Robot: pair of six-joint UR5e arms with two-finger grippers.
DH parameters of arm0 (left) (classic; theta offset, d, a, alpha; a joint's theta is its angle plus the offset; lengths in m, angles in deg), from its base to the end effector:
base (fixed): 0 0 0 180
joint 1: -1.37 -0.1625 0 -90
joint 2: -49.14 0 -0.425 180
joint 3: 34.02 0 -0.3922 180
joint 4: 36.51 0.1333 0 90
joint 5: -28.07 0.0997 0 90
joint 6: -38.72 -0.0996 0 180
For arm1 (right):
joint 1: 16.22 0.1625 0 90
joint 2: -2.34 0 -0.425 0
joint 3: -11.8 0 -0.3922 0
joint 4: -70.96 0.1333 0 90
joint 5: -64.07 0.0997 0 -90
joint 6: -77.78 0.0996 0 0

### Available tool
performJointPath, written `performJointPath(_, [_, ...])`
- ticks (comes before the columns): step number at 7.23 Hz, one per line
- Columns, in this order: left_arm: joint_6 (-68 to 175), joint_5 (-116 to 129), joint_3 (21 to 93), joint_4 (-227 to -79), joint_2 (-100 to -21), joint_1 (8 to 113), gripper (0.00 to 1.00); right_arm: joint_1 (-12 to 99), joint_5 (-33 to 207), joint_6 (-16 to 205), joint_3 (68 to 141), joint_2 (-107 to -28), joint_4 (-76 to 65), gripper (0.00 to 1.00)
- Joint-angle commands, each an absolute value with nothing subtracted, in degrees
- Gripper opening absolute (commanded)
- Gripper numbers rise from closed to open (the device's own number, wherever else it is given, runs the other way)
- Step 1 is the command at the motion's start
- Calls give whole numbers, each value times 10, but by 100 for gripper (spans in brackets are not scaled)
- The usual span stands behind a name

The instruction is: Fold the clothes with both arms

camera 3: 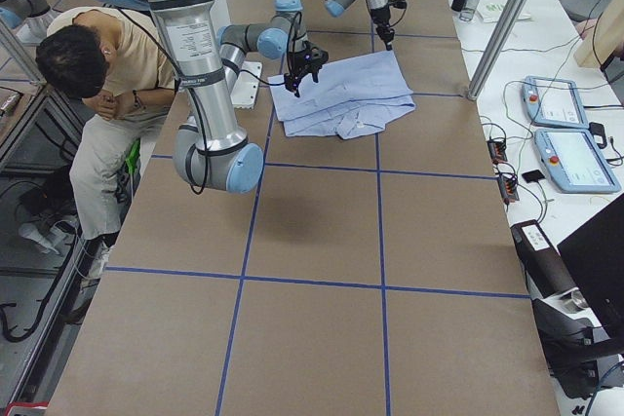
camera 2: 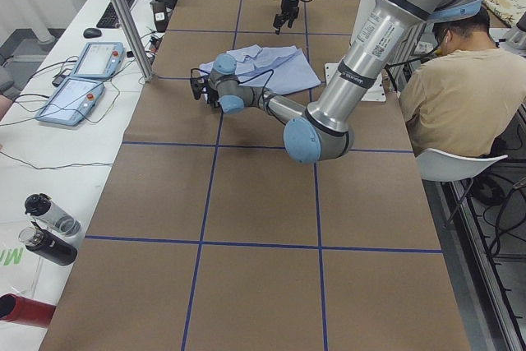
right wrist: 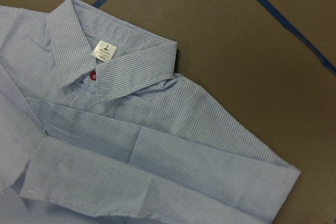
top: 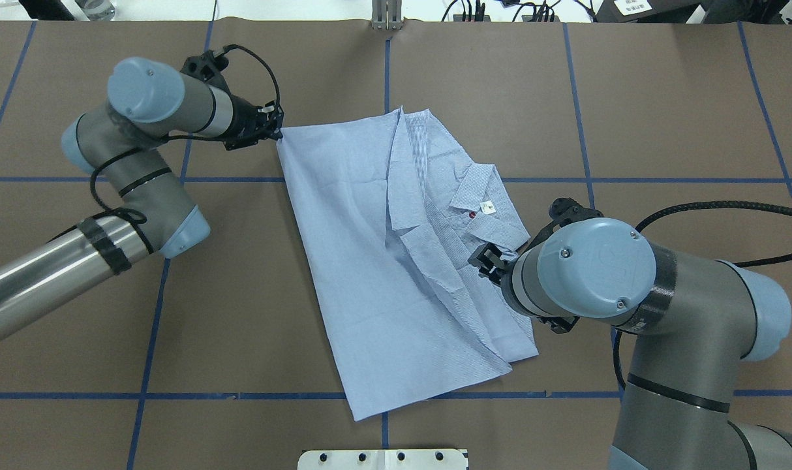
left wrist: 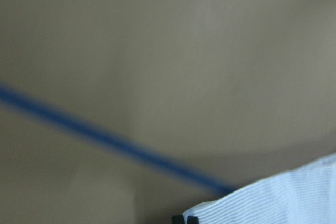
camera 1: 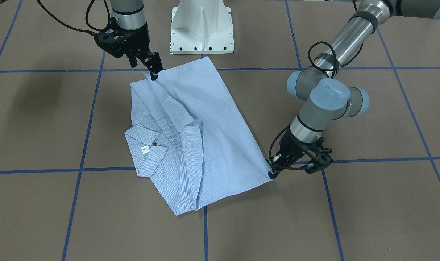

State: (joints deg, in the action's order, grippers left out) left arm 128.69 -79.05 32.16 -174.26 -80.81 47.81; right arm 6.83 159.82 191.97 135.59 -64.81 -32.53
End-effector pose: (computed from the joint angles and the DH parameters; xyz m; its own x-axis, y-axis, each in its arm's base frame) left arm 0.4615 -0.6362 0.3317 0.3037 -0.3186 -0.8979 0.5102 0.8503 -0.1291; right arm -0.4313 -0.3176 0.2307 0.4786 0.6467 0.5939 -0.5729 0.7426 -0.3469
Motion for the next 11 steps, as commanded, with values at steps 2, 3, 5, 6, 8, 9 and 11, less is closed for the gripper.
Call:
performJointPath(2, [1264,-748,175,-1747,-940,493,0,74,1593,1922,1318,-650,-247,100])
performJointPath(3, [1264,-748,157,-1753,-963,492,0,75,1576,1922,1308,-648,-237,100])
performJointPath(5, [1259,-748,134,-1766,-972,491,0,74,1568,1924,1297,-647,-215,100])
performJointPath(6, [1226,-747,123,-1776,-972,493,27,71,1556,1917,1278,-645,-189,100])
performJointPath(8, [1190,-752,159,-1769,-953,519,75,44,1486,1919,1236,-619,-130,100])
performJointPath(9, [1190,-778,267,-1757,-872,530,75,34,1484,1919,1230,-606,-130,100])
performJointPath(11, [1156,-822,389,-1757,-753,550,74,1,1487,1855,1232,-602,-162,100])
